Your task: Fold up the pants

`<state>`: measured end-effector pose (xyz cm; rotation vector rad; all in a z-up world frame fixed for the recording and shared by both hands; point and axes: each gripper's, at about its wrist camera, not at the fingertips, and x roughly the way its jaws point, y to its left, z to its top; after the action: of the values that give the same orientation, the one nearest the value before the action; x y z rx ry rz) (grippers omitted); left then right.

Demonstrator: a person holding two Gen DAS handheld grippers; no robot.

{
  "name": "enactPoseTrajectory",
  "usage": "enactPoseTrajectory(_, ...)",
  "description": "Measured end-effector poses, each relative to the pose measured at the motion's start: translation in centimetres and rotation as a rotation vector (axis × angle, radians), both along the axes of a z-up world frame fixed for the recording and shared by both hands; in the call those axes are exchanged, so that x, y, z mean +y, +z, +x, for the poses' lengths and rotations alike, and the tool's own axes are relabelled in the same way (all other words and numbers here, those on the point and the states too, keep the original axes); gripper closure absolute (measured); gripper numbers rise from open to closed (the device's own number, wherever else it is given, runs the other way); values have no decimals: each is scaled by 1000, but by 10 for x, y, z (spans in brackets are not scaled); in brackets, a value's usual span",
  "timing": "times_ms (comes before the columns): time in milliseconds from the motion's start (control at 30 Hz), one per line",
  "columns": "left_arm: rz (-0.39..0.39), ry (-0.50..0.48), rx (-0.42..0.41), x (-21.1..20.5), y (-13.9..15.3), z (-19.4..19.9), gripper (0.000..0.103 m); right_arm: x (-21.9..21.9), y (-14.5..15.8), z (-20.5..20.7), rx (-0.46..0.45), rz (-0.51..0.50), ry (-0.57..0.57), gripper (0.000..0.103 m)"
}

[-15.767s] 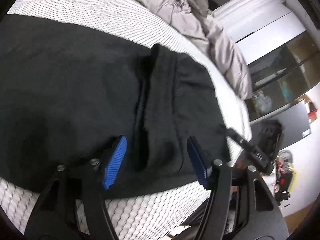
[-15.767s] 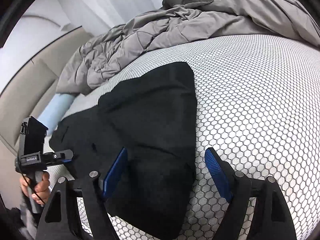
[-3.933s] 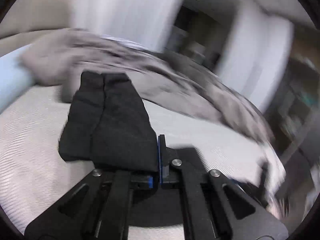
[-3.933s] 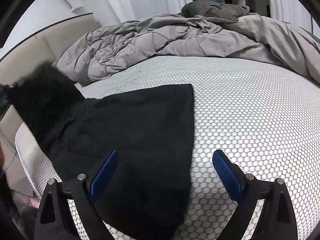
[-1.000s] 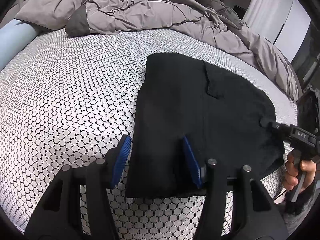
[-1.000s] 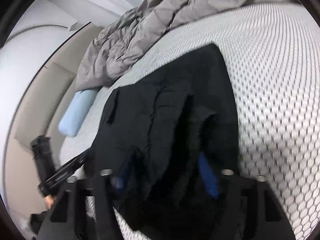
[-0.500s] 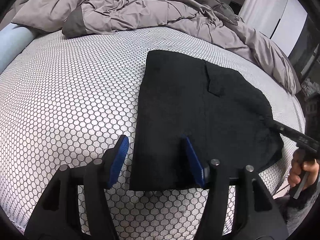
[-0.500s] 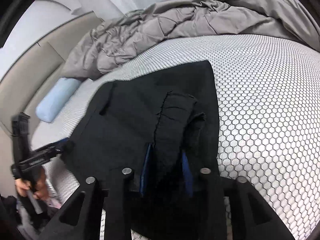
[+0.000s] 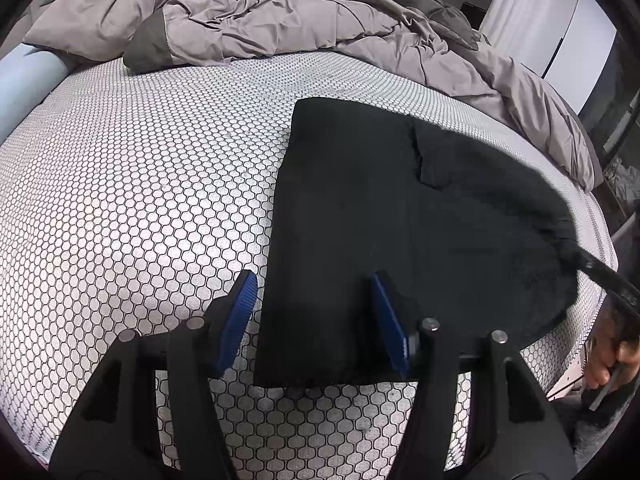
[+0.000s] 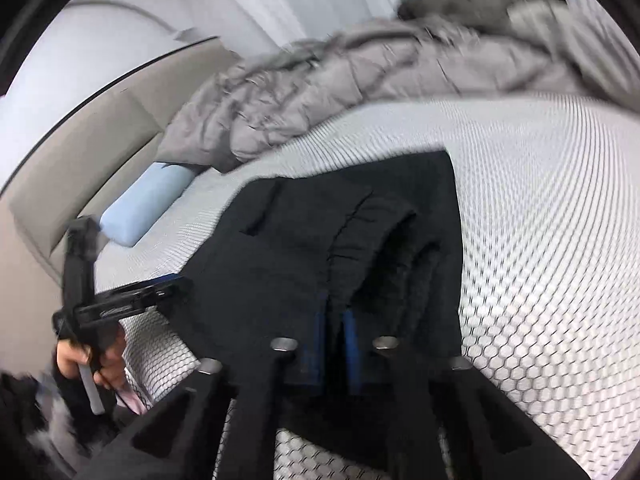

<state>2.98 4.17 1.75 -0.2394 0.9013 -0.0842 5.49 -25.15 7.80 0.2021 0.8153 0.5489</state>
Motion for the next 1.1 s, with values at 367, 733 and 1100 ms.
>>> enactPoseTrajectory(367, 66, -64, -83, -18, 19, -14, 45, -17, 10, -11, -44, -40, -44, 85)
enactPoseTrajectory(733, 125, -403, -100, -92, -2, -10, 44, 73, -39, 4, 40, -290, 163, 86)
enactPoseTrajectory(1100, 42, -382, -223, -53, 24, -34, 40, 45, -7, -12, -108, -188, 125, 55)
